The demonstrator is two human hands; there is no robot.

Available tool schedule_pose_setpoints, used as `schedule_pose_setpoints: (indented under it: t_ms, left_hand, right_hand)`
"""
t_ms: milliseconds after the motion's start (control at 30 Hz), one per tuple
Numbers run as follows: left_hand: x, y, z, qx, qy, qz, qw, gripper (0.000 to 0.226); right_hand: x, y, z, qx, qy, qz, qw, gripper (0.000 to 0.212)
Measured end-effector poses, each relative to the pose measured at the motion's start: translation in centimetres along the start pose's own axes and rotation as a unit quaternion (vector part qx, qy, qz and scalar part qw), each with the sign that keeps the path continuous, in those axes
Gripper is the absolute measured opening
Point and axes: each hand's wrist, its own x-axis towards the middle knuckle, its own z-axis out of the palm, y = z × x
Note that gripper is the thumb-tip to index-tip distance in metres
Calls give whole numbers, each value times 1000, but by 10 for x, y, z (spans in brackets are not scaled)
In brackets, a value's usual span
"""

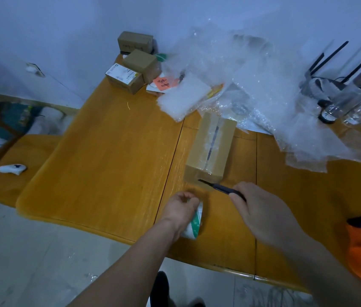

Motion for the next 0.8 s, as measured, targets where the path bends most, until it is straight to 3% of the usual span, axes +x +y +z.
schedule_pose_setpoints:
  t_ms: [100,200,367,600,800]
  left_hand:
    - [1,2,-1,1,1,-2,1000,17]
    - [3,1,0,-4,-1,-2,1000,21]
    - [5,-2,3,-35,-3,-4,999,19]
    - [10,-2,8,-88,-31,-12,996,6]
    - [12,-3,5,-60,-32,1,998,17]
  right_hand:
    - [23,-4,-10,-121,14,-102,987,38]
    - [41,-8,-13,-151,-20,-154,976,34]
    - [56,-11,-10,-178,-85,-163,967,34]
    - [58,-17,-13,-165,-109,-154,968,34]
    - [58,-22,-6,-176,-108,-145,968,34]
